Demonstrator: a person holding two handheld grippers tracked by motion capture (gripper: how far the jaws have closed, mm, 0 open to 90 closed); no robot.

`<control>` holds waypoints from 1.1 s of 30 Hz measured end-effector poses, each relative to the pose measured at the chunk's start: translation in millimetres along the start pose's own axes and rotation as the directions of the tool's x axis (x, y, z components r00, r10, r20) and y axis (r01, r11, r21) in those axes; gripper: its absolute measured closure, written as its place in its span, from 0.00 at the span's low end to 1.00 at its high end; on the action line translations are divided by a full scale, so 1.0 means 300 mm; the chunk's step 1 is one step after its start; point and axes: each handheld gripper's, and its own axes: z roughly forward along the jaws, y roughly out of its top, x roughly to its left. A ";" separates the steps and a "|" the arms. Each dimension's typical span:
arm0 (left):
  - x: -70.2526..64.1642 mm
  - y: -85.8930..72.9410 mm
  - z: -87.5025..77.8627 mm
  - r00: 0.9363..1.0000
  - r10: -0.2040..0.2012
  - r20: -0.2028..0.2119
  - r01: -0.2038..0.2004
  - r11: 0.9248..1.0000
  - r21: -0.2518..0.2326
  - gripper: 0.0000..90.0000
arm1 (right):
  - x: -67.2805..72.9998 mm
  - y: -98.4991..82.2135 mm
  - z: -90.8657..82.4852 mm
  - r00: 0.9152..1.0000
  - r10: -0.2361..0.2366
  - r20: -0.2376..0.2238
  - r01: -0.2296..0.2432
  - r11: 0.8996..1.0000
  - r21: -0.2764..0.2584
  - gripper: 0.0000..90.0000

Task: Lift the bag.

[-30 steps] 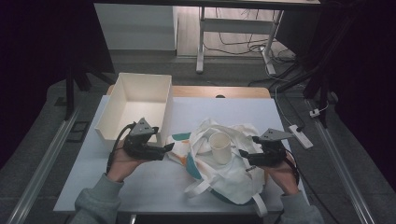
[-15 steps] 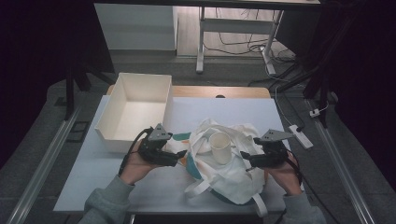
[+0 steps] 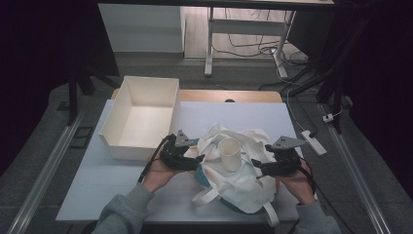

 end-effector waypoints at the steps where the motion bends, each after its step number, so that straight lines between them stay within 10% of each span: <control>1: 0.000 0.000 0.003 1.000 -0.001 -0.005 0.001 1.000 0.002 0.30 | -0.001 -0.001 0.001 1.000 0.000 0.000 0.000 1.000 0.001 0.27; 33: 0.033 -0.072 0.018 0.998 -0.048 0.049 0.041 0.991 0.124 0.48 | -0.011 -0.015 -0.013 1.000 0.005 0.009 -0.005 1.000 0.002 0.27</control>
